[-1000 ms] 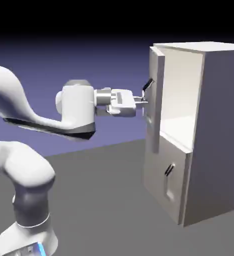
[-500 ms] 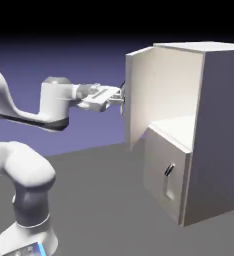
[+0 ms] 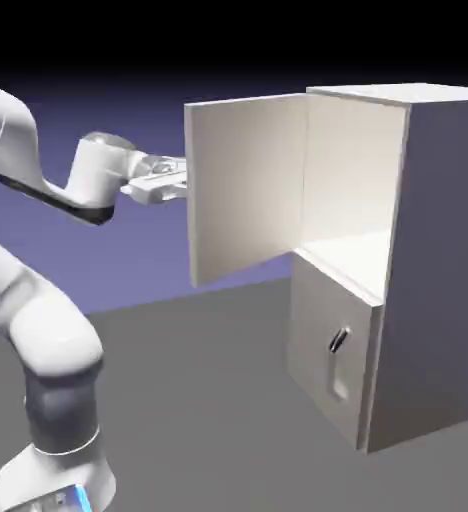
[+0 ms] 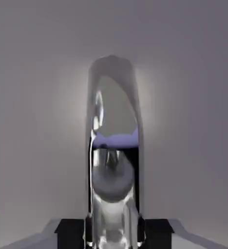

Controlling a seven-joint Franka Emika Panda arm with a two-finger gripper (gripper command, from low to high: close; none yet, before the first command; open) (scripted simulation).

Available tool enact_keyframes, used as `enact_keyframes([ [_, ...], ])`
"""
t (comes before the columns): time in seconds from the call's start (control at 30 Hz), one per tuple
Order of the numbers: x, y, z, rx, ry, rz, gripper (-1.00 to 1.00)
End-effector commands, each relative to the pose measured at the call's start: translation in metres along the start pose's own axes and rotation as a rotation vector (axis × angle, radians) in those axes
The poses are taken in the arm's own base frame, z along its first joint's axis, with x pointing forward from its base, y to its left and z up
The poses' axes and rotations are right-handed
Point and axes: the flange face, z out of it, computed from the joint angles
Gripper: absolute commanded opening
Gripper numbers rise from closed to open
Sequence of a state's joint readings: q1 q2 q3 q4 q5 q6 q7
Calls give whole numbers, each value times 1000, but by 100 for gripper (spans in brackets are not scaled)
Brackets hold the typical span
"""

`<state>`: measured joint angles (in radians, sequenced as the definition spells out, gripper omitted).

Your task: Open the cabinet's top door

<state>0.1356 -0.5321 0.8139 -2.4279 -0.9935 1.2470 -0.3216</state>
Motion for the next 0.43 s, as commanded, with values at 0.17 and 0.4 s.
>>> enact_keyframes([
  [0.17, 17, 17, -32, 104, -105, -1, -100],
  [0.4, 32, 31, -53, 183, -183, -1, -100],
])
